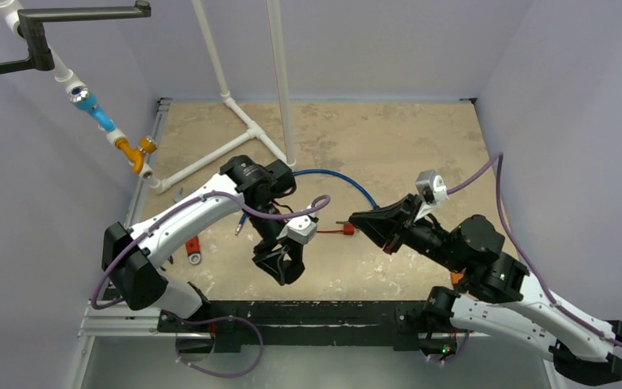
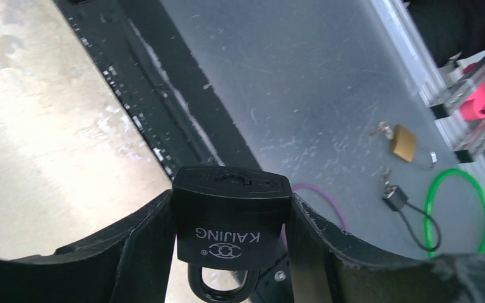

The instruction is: Unlock with the key

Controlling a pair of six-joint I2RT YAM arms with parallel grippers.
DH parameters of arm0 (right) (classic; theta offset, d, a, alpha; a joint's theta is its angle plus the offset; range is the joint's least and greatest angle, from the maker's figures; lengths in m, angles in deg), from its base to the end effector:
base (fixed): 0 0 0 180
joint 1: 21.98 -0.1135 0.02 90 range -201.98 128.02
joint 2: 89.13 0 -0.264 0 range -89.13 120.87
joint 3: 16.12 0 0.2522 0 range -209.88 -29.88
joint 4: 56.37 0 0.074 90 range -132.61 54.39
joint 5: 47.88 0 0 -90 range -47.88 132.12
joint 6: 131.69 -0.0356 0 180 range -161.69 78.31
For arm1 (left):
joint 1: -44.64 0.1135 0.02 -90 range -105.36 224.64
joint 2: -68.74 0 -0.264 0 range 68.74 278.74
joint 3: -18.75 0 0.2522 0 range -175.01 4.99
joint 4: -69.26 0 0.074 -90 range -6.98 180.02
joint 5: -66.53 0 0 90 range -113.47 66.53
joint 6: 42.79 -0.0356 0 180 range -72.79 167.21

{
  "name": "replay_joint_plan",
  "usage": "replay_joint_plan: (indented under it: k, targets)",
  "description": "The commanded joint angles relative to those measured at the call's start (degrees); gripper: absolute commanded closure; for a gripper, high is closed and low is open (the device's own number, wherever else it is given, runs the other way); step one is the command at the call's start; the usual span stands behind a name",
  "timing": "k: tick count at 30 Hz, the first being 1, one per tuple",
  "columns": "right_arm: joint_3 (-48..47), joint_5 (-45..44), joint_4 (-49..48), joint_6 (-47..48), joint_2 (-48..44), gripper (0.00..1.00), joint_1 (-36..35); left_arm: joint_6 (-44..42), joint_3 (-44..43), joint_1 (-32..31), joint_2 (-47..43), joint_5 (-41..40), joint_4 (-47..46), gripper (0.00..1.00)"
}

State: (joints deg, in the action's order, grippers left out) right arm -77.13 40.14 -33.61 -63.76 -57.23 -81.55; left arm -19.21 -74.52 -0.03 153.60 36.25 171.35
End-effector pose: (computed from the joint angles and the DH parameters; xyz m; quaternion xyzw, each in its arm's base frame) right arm 0.0644 0.1073 0.3878 -0.2021 0.6355 0.4783 0.5714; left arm 0.1490 -0.1905 0.3216 0.7057 0.5036 -0.4939 0.0665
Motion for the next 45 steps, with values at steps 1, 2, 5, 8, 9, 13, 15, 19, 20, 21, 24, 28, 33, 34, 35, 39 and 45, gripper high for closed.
replay_joint_plan:
  k: [1, 2, 5, 8, 9, 13, 15, 19, 20, 21, 24, 28, 33, 34, 35, 39, 45]
  targets:
    - [0.75, -0.54, -0.39, -0.53, -2.17, 1.00, 0.13, 3.60, 0.50, -0.76, -0.03, 9.85, 14.36, 1.00]
    - [0.69, -0.72, -0.06, -0.30, -2.36, 1.00, 0.15, 5.17, 0.37, -0.71, 1.15, 11.02, 14.39, 1.00]
    - [0.77, -1.07, 0.89, -0.17, -3.00, 1.00, 0.14, 11.18, 0.51, 1.77, 5.19, 17.18, 14.37, 1.00]
    - [1.09, -1.18, 1.33, -0.42, -3.92, 1.00, 0.16, 12.99, 2.18, 5.68, 7.82, 20.37, 14.41, 1.00]
    - [1.01, -1.19, 1.55, -0.36, -4.08, 1.00, 0.15, 13.24, 2.02, 5.92, 8.05, 20.38, 14.41, 1.00]
    - [1.08, -0.67, 2.50, -0.60, -4.51, 1.00, 0.16, 16.85, 0.87, 6.48, 9.79, 25.18, 14.32, 1.00]
    - [1.54, -0.24, 2.37, -0.84, -4.99, 1.00, 0.14, 16.60, -0.27, 8.00, 10.18, 26.33, 14.32, 1.00]
    - [1.98, 1.04, 2.36, -1.15, -4.99, 1.00, 0.16, 11.00, -1.67, 7.37, 4.61, 22.23, 14.33, 1.00]
    - [2.06, 1.37, 2.35, -1.07, -4.73, 1.00, 0.13, 9.53, -2.66, 6.45, 3.06, 20.34, 14.32, 1.00]
    - [2.12, 1.71, 2.11, -1.08, -4.48, 1.00, 0.15, 8.41, -3.86, 5.22, 1.49, 17.84, 14.32, 1.00]
    - [2.54, 1.85, 1.55, -1.02, -3.84, 1.00, 0.14, 3.79, -6.76, 0.67, -2.72, 9.43, 14.38, 1.00]
    - [3.15, 1.86, 0.67, -0.97, -3.78, 1.00, 0.15, -5.16, -7.43, -6.27, -7.24, 0.79, 14.32, 1.00]
    - [2.69, 1.88, 1.27, -0.73, -3.39, 1.00, 0.14, -7.95, -7.79, -11.05, -8.49, -3.54, 14.31, 1.00]
    - [2.78, 1.87, 1.24, -0.71, -3.39, 1.00, 0.15, -8.63, -7.92, -11.73, -8.79, -4.66, 14.32, 1.00]
    - [2.93, 1.83, 1.09, -0.77, -3.45, 1.00, 0.16, -9.08, -8.14, -12.21, -8.84, -5.58, 14.32, 1.00]
    - [3.42, 1.82, 0.93, -1.07, -3.58, 1.00, 0.16, -10.64, -8.90, -13.43, -8.82, -8.02, 14.28, 1.00]
    - [3.41, 1.83, 1.23, -0.72, -3.37, 1.00, 0.16, -11.27, -9.88, -15.08, -9.17, -10.67, 14.34, 1.00]
